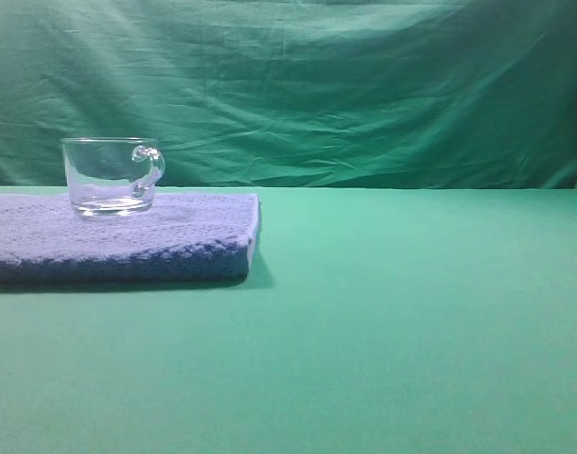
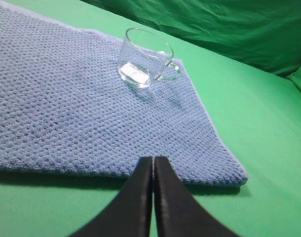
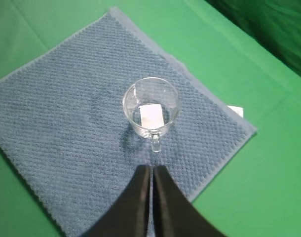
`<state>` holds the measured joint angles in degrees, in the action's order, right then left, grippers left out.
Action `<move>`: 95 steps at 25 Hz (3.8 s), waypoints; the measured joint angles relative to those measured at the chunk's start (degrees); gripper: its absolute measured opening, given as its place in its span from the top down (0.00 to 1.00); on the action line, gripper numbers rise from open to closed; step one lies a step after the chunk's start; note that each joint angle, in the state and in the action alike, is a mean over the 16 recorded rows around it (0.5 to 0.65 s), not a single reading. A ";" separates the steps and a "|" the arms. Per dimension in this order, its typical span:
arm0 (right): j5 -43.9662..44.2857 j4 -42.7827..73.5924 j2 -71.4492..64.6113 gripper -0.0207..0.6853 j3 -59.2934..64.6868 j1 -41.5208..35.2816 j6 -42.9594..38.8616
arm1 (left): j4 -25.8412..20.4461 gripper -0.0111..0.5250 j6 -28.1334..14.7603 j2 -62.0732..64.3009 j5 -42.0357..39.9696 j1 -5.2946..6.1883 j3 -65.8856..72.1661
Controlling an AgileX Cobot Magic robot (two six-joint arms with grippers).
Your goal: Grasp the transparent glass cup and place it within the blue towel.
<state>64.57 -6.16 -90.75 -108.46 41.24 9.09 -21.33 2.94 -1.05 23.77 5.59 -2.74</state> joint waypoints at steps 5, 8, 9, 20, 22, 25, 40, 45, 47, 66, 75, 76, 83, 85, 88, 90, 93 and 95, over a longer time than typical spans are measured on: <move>-2.68 -0.92 9.85 0.97 10.70 0.03 -0.13 | 0.00 0.98 0.00 0.00 0.00 0.00 0.00; -5.59 -1.50 16.59 0.97 19.29 0.04 -0.17 | 0.00 0.98 0.00 0.00 0.00 0.00 0.00; -6.59 -1.66 18.88 0.97 22.28 0.04 -0.19 | 0.00 0.98 0.00 0.00 0.00 0.00 0.00; -17.58 -1.43 41.73 0.97 51.26 0.04 -1.33 | 0.00 0.98 0.00 0.00 0.00 0.00 0.00; -19.01 -0.85 45.07 0.97 55.03 0.01 -2.15 | 0.00 0.98 0.00 0.00 0.00 0.00 0.00; -21.30 0.27 49.89 0.97 60.04 -0.52 -3.77 | 0.00 0.98 0.00 0.00 0.00 0.00 0.00; -30.70 5.88 76.82 0.97 80.65 -21.27 -9.94 | 0.00 0.98 0.00 0.00 0.00 0.00 0.00; -33.58 6.60 84.38 0.97 88.41 -30.40 -10.04 | 0.00 0.98 0.00 0.00 0.00 0.00 0.00; -34.80 6.76 86.55 0.97 91.61 -33.17 -10.04 | 0.00 0.98 0.00 0.00 0.00 0.00 0.00; -41.97 7.11 91.30 0.97 109.92 -39.28 -9.80 | 0.00 0.98 0.00 0.00 0.00 0.00 0.00; -42.29 7.35 91.30 0.97 110.06 -39.28 -9.50 | 0.00 0.98 0.00 0.00 0.00 0.00 0.00; -42.30 7.36 91.30 0.97 110.06 -39.28 -9.48 | 0.00 0.98 0.00 0.00 0.00 0.00 0.00; -42.36 7.39 91.30 0.97 110.06 -39.28 -9.33 | 0.00 0.98 0.00 0.00 0.00 0.00 0.00; -42.38 7.40 91.30 0.97 110.06 -39.28 -9.30 | 0.00 0.98 0.00 0.00 0.00 0.00 0.00; -42.40 7.42 91.30 0.97 110.06 -39.28 -9.26 | 0.00 0.98 0.00 0.00 0.00 0.00 0.00; -42.41 7.43 91.30 0.97 110.06 -39.28 -9.23 | 0.00 0.98 0.00 0.00 0.00 0.00 0.00; -42.42 7.44 91.30 0.97 110.06 -39.28 -9.21 | 0.00 0.98 0.00 0.00 0.00 0.00 0.00; -42.42 7.45 91.30 0.97 110.06 -39.28 -9.20 | 0.00 0.98 0.00 0.00 0.00 0.00 0.00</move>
<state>22.15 1.28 0.55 1.60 1.96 -0.12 -21.33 2.94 -1.05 23.77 5.59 -2.74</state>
